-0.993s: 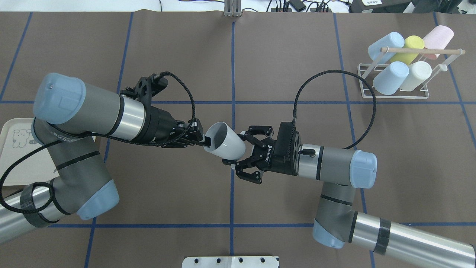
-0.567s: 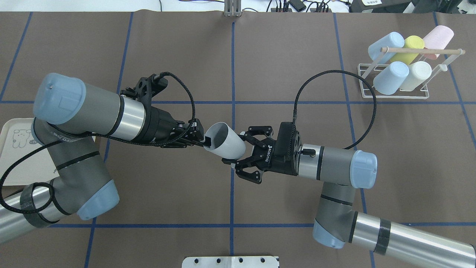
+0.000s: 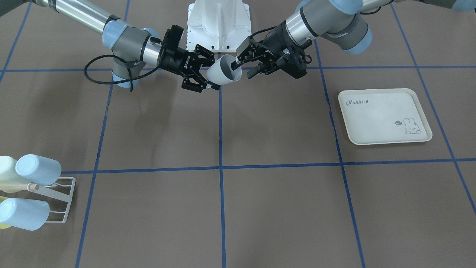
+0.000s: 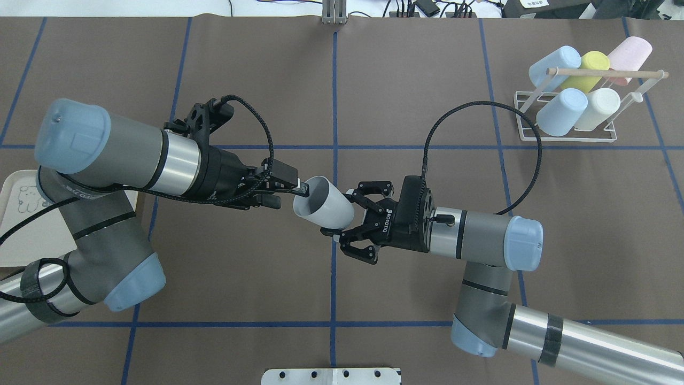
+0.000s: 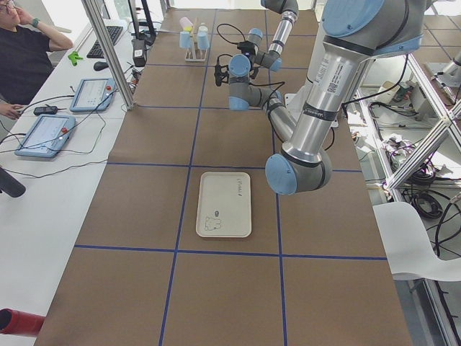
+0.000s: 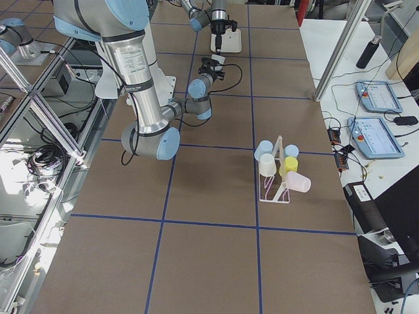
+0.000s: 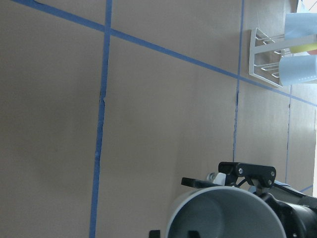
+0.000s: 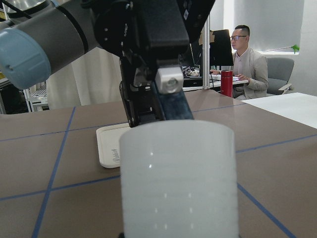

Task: Transfer IKEA cup to right arm and place on rack

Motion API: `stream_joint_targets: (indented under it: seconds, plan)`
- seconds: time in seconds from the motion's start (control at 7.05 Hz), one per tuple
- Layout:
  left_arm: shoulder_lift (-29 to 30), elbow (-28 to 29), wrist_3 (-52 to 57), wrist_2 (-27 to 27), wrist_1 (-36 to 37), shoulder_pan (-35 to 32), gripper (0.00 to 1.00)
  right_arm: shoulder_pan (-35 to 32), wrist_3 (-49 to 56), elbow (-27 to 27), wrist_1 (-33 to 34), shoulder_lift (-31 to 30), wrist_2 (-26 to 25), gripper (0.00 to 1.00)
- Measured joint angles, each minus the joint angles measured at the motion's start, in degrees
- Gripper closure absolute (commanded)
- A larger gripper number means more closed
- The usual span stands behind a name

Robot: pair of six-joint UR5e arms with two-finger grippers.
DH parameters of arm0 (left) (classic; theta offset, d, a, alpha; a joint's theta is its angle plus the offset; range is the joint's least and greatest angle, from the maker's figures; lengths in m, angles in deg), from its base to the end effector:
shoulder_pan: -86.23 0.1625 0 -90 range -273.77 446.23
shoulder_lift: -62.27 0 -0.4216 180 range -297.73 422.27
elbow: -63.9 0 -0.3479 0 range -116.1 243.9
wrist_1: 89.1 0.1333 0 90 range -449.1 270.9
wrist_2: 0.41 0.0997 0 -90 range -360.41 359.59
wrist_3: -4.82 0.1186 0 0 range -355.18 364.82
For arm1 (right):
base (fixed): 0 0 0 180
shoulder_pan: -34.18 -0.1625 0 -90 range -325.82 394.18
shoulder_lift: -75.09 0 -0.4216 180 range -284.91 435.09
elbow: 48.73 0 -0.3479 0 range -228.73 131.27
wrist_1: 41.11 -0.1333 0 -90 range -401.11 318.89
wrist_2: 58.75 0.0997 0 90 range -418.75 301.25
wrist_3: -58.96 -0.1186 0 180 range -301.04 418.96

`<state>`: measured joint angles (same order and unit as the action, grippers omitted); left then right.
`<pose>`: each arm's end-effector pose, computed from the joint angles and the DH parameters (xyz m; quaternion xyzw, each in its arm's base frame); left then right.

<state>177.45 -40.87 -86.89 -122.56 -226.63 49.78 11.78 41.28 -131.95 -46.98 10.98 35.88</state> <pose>0.4013 -0.3837 0.2255 0.0074 0.6938 -0.0460 0.7187 -0.4871 -0.3346 0.2876 0.6051 -0.5867 -0.2575 0.4725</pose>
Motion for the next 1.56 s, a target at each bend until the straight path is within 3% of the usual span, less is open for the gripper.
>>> stream_joint_targets:
  seconds: [0.28,0.43,0.85,1.13,1.56]
  plan:
    - [-1.2,-1.5,3.0,0.1,8.0,-2.8,0.00,-1.6,1.1,0.3,1.2,-1.8,0.1,0.67]
    - [-1.4,-3.7,8.0,0.4,16.1,-4.0,0.00,-2.9,3.0,0.4,3.0,-3.1,0.3,0.74]
    - [-2.5,-13.1,29.5,4.8,44.3,-7.6,0.00,-8.4,12.5,-1.7,15.9,-6.0,1.9,0.75]
    - [-8.6,-16.9,43.7,6.2,49.6,-12.7,0.00,-12.3,22.2,-9.9,29.8,-11.1,2.4,0.77]
    - [-15.4,-18.1,61.5,5.6,50.0,-22.5,0.00,-20.1,40.3,-29.9,59.5,-16.8,2.3,0.80]
